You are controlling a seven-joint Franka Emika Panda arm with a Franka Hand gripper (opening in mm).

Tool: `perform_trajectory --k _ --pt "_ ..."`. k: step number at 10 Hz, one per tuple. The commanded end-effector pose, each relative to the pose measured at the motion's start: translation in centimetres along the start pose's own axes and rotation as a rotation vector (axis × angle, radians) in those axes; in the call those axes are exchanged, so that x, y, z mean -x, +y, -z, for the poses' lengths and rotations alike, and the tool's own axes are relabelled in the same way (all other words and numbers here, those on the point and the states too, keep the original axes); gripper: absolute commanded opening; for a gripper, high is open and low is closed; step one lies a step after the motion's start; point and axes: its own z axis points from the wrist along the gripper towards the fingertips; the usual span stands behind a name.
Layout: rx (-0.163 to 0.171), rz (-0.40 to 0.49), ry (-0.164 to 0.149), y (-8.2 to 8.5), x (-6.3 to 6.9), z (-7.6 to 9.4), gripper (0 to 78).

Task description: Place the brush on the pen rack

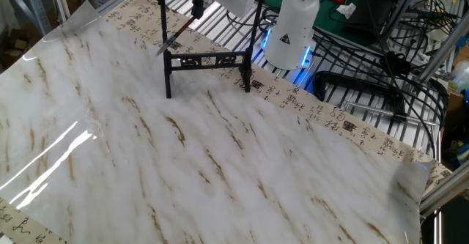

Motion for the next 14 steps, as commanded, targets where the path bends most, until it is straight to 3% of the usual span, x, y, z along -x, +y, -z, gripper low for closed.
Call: perform_trajectory --k 1,7,11,14 --pt "0.0 -0.007 0.005 -0.01 -0.04 0.13 1.1" --pt "0.035 -0.074 0.013 0.05 -0.12 0.19 1.1" --pt "0.077 -0.119 0.018 0.18 -0.37 0.33 1.1" --pt "0.08 -0.101 0.011 0.18 -0.39 0.34 1.1"
